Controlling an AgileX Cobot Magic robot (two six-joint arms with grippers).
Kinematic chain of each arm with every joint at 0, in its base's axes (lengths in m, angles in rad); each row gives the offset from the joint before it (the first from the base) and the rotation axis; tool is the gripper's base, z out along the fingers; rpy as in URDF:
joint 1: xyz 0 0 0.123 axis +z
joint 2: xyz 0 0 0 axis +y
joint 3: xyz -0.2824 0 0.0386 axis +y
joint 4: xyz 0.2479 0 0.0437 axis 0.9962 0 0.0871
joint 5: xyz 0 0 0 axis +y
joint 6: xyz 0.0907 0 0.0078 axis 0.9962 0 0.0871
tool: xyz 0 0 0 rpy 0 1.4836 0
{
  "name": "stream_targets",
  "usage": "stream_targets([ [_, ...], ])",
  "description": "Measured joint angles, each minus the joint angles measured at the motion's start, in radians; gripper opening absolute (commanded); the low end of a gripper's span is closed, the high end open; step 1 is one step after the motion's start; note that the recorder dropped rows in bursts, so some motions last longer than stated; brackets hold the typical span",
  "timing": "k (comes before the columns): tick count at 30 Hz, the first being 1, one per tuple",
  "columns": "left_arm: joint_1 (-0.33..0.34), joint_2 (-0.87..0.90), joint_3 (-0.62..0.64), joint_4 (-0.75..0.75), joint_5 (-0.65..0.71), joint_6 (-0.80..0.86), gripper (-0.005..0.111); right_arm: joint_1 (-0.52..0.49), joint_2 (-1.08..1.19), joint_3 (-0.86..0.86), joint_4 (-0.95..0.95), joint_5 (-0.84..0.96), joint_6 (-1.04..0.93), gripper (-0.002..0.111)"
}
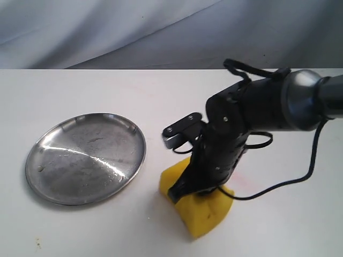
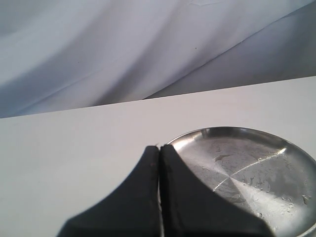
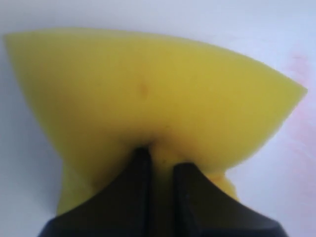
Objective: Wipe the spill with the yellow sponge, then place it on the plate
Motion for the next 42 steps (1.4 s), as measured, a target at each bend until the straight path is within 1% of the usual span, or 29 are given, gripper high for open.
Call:
stream_targets([
  [4,0.0,0.0,0.0,0.0,0.0,0.0,0.0,0.138,0.0,0.0,0.104,0.0,-0.078,0.0],
  [6,0.0,0.0,0.0,0.0,0.0,0.0,0.0,0.186,0.0,0.0,0.134,0.0,-0.096,0.0],
  [8,0.0,0.0,0.0,0.0,0.0,0.0,0.0,0.218,0.0,0.0,0.15,-0.004,-0.108,0.0],
  [11,0.0,0.0,0.0,0.0,0.0,0.0,0.0,0.221,0.0,0.0,0.149,-0.008,-0.11,0.0],
  [14,0.0,0.0,0.0,0.0,0.0,0.0,0.0,0.19,0.0,0.0,0.116,-0.008,-0.075,0.0],
  [17,0.0,0.0,0.0,0.0,0.0,0.0,0.0,0.126,0.0,0.0,0.052,0.0,0.0,0.0],
  [23,0.0,0.0,0.0,0.0,0.0,0.0,0.0,-0.085,0.0,0.0,-0.075,0.036,0.111,0.0],
  [26,0.0,0.0,0.0,0.0,0.0,0.0,0.0,-0.163,0.0,0.0,-0.091,0.059,0.167,0.0],
  [29,0.0,0.0,0.0,0.0,0.0,0.0,0.0,-0.187,0.0,0.0,-0.094,0.075,0.182,0.0],
  [31,0.0,0.0,0.0,0.0,0.0,0.0,0.0,-0.173,0.0,0.0,-0.088,0.075,0.174,0.0],
  [34,0.0,0.0,0.0,0.0,0.0,0.0,0.0,-0.122,0.0,0.0,-0.087,0.075,0.132,0.0],
  [38,0.0,0.0,0.0,0.0,0.0,0.0,0.0,-0.003,0.0,0.0,-0.056,0.07,0.069,0.0],
  [42,0.0,0.0,0.0,0.0,0.0,0.0,0.0,0.114,0.0,0.0,-0.037,0.04,0.05,0.0],
])
